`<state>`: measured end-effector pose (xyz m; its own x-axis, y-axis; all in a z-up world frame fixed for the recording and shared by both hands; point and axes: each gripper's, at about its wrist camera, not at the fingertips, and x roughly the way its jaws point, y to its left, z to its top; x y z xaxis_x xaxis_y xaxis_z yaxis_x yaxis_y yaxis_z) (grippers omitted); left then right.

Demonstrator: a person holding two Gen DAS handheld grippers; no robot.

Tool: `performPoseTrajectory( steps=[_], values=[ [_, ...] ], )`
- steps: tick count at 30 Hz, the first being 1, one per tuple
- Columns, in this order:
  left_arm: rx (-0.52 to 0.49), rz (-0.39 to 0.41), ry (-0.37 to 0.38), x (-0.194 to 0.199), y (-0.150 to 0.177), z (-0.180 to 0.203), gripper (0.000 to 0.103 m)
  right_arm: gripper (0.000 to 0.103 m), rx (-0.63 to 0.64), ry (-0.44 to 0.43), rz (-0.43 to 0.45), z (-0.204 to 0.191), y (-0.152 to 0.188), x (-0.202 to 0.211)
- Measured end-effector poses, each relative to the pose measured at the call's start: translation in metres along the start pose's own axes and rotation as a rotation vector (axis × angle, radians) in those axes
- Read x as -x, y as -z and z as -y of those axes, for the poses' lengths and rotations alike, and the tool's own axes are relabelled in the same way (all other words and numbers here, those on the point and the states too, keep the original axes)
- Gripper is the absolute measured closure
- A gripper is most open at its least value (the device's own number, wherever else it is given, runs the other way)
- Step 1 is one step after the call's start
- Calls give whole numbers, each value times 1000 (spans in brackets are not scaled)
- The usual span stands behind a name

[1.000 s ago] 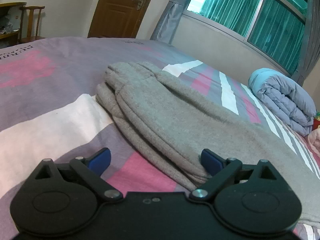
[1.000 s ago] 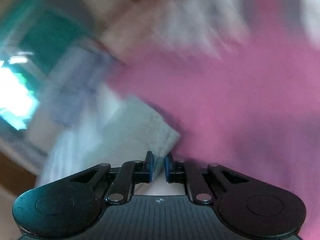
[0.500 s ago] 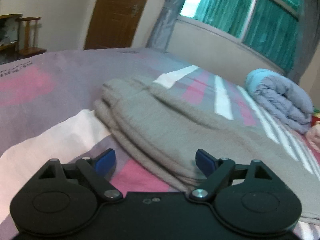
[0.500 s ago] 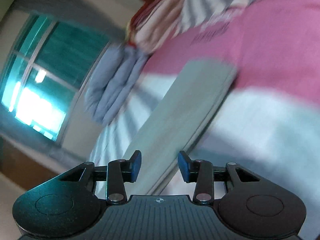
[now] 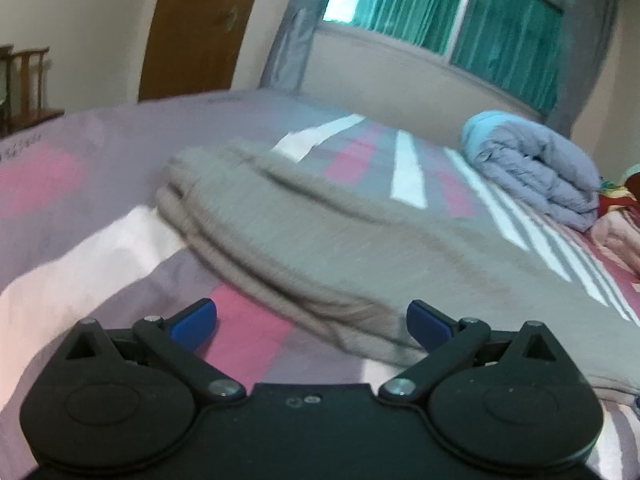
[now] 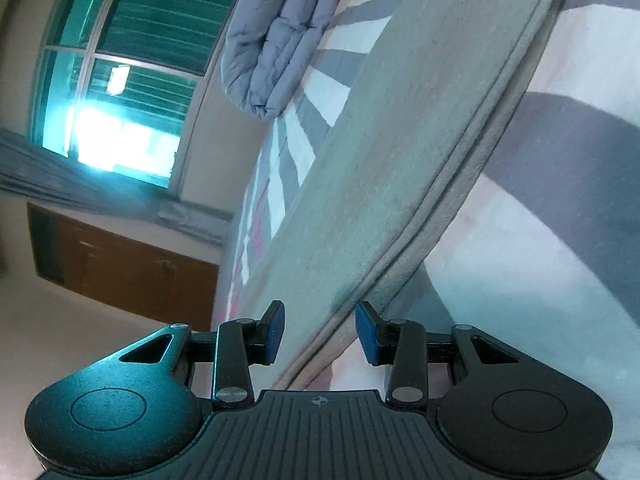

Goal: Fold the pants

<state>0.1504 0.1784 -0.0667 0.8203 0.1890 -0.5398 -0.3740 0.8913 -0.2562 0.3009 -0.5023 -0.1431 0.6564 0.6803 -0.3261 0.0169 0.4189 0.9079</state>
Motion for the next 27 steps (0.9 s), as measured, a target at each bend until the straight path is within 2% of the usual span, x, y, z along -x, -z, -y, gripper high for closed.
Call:
performPoseTrajectory(
  steps=[2,6,7,8,10,14,16,18,21,22,23,27],
  values=[
    [11,-14,-2,-5,0,-5,7,62,-14,-20,-2,3,-4,-5],
    [10,-11,7,-5,2,-8,7,63,-31,-1,-8,5,-6,-18],
    [8,-12,7,-5,2,-8,7,74,-31,11,-10,5,-5,-22],
    [9,-13,7,-4,2,-8,7,97,-19,35,-13,5,-3,-27],
    [10,-13,7,-4,2,-8,7,99,20,67,-27,4,-1,-27],
    [14,-11,4,-4,2,-7,7,99,93,-33,27,-12,7,0],
    [15,-12,1,-5,1,-7,6,98,121,29,1,-8,9,-4],
    [12,-12,-3,-5,1,-5,6,99,69,90,-48,8,7,-18],
    [13,-10,-5,-4,1,-5,6,98,35,65,-45,12,3,-17],
    [16,-10,-5,-4,1,-6,6,92,34,60,-46,9,4,-13],
    [19,-10,-6,-4,1,-6,6,88,38,58,-23,5,4,-3],
    [25,-7,-8,-5,0,-6,6,88,80,76,122,-2,-1,46]
  ],
)
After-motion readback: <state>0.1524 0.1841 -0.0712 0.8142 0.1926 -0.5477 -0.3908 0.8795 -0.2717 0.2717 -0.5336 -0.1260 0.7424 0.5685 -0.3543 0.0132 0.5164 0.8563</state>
